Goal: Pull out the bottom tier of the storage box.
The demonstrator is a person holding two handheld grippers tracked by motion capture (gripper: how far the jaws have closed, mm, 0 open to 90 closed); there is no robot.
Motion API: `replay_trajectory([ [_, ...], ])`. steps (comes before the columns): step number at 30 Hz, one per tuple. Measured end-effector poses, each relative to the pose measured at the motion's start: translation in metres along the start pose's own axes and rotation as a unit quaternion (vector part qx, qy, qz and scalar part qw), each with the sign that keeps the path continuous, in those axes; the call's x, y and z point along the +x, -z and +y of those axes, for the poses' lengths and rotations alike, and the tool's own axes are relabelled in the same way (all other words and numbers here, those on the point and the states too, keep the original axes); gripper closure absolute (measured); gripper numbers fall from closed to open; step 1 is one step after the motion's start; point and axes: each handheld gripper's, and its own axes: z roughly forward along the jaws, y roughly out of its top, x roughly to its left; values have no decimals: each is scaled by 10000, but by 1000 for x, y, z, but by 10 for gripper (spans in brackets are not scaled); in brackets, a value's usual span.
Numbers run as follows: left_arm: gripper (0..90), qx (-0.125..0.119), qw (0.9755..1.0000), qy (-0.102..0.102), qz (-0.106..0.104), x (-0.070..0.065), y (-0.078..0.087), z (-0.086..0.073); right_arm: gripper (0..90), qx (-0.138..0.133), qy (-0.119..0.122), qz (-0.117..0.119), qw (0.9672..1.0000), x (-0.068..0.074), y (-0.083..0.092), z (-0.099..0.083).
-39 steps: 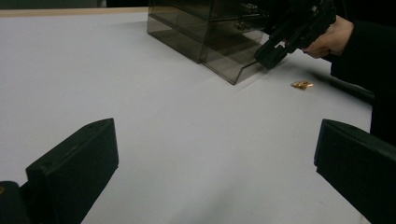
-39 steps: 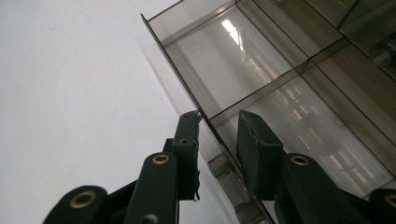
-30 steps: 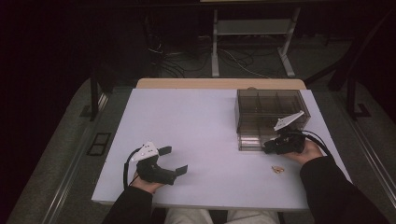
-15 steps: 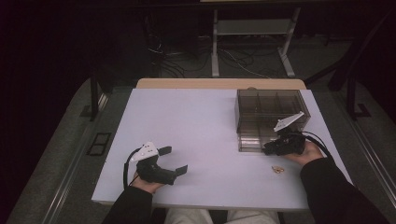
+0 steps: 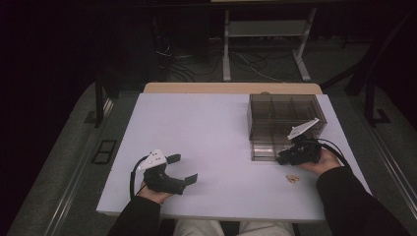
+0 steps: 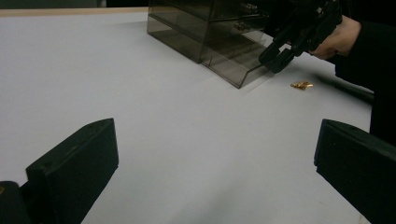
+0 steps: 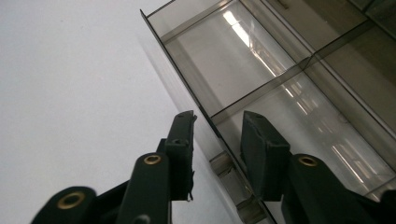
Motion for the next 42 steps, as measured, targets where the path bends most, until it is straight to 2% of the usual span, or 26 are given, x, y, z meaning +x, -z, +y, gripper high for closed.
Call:
replay_trajectory([
  [21, 0, -37, 10000, -16, -49, -1, 1, 1, 392, -499, -292, -128, 9982, 9, 31, -1],
  [27, 0, -35, 10000, -27, -63, -2, 1, 1, 255, -774, -495, 0, 9958, 14, 46, -4],
  [30, 0, -44, 10000, -22, -65, -2, 1, 1, 105, -848, -644, 42, 9943, 18, 51, -5],
  [32, 0, -56, 10000, -12, -70, -2, 1, 1, 88, -905, -697, 43, 9934, 21, 55, -6],
  [33, 0, -41, 10000, -25, -63, -2, 1, 1, 0, -932, -741, 21, 9929, 23, 56, -7],
  [35, 0, -41, 10000, -24, -64, -3, 1, 1, 1, -901, -841, -20, 9924, 27, 58, -9],
  [42, 0, -39, 10000, -24, -64, -3, 0, 1, 2, -944, -966, -52, 9908, 37, 61, -18],
])
